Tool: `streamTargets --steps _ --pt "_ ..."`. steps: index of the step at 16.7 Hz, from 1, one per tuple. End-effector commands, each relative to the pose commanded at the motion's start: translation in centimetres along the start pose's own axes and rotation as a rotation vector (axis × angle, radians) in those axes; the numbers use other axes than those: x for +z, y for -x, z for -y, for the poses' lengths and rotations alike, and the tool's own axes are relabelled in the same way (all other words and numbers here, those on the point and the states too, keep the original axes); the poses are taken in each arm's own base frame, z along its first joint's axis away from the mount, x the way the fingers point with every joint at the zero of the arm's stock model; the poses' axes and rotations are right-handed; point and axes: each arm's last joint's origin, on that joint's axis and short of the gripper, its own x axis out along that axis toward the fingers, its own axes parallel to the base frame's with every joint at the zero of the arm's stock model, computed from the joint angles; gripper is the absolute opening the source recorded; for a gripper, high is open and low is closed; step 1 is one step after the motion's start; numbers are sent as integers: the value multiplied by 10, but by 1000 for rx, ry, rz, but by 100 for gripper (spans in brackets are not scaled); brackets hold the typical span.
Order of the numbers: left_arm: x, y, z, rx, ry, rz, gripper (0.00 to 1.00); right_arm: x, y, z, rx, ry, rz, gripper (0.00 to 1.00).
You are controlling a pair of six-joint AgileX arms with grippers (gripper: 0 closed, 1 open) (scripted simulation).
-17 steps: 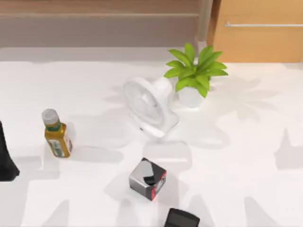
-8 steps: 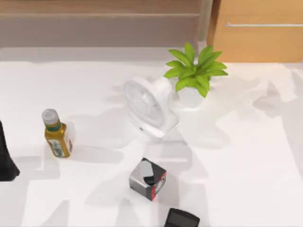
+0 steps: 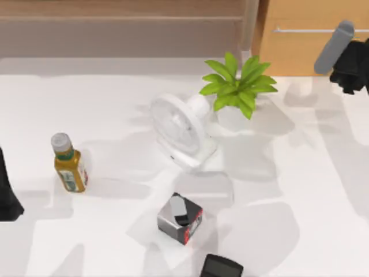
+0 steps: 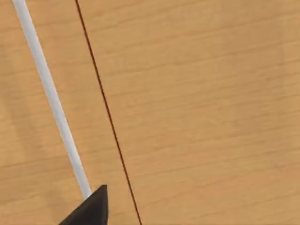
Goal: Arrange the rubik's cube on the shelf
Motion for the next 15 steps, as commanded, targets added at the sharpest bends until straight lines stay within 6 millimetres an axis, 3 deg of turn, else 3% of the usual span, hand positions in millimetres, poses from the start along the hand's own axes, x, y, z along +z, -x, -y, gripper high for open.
streamTargets --steps 3,6,15 --pt "0 0 0 0 0 0 100 1 -22 -42 6 132 0 100" --pt "0 0 0 0 0 0 100 2 -31 -65 2 204 3 100" --pt "0 0 0 0 0 0 100 -1 -39 -65 1 214 1 100"
